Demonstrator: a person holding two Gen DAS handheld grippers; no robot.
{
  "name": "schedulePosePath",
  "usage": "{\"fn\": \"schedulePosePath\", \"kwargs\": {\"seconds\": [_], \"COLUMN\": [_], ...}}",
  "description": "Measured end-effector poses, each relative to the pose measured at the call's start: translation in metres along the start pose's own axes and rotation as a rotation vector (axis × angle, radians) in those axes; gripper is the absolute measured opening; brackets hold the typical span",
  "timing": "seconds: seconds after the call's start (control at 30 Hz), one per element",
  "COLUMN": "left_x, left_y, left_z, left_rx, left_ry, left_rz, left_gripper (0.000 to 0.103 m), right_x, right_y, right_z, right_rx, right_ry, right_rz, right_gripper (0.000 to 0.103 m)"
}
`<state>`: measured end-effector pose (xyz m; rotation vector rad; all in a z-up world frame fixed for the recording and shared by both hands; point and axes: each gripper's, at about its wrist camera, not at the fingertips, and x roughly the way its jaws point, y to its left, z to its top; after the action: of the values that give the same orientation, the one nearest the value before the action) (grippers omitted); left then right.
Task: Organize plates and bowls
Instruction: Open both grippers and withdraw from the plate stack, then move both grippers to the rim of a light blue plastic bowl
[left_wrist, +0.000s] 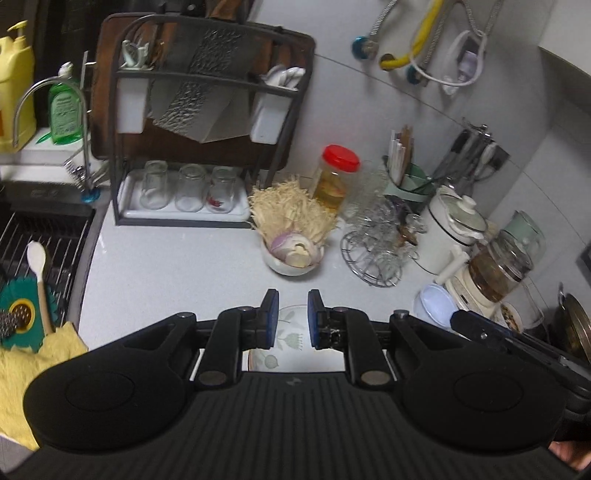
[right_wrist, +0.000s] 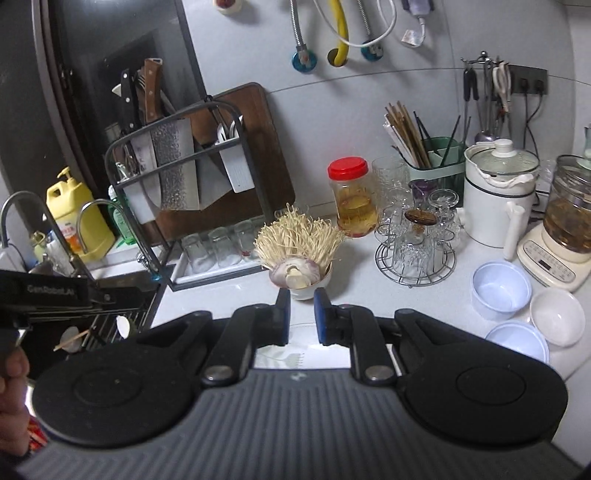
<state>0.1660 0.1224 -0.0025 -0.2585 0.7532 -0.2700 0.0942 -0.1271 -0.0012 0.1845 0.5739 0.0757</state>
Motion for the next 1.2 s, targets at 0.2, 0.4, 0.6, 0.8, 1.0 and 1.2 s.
{"fn": "schedulePosePath", "kwargs": {"seconds": [0.2,0.4,0.6,0.8,1.0,1.2], "left_x": [-0.015,-0.022,-0.013,0.001,0.029,0.079], "left_y": [-0.002,-0.006,-0.026,-0.062,-0.103,-0.138], "left_z": [-0.014,-0.03,-0.043,-0.054,-0.062,-0.068], "left_rx": [0.07,0.105,0.14,0.198,0.242,0.2], "left_ry": [0.016,0.04,0.09,0.129,0.168,0.252], "left_rz": [-0.065,-0.133,-0.203,-0.262,-0.295,-0.295], "left_gripper": [0.018,0.018,0.018,0.018,0.018,0.029], "right_x": [-0.026,-0.055,-0.074,-0.087,-0.091,-0.079], "right_y": [0.018,0.025,0.009,-0.021,-0.06,-0.118], "right_z": [-0.008,-0.02,-0.04,-0.056,-0.065,-0.066], "right_rx": [-0.002,0.023,0.075,0.157,0.221,0.254], "right_ry": [-0.056,-0.085,-0.068,-0.05,-0.036,0.012], "right_rz": [-0.05,-0.098,-0.201,-0.284,-0.345,-0.372], "right_gripper": [0.017,0.017,0.017,0.017,0.017,0.027]}}
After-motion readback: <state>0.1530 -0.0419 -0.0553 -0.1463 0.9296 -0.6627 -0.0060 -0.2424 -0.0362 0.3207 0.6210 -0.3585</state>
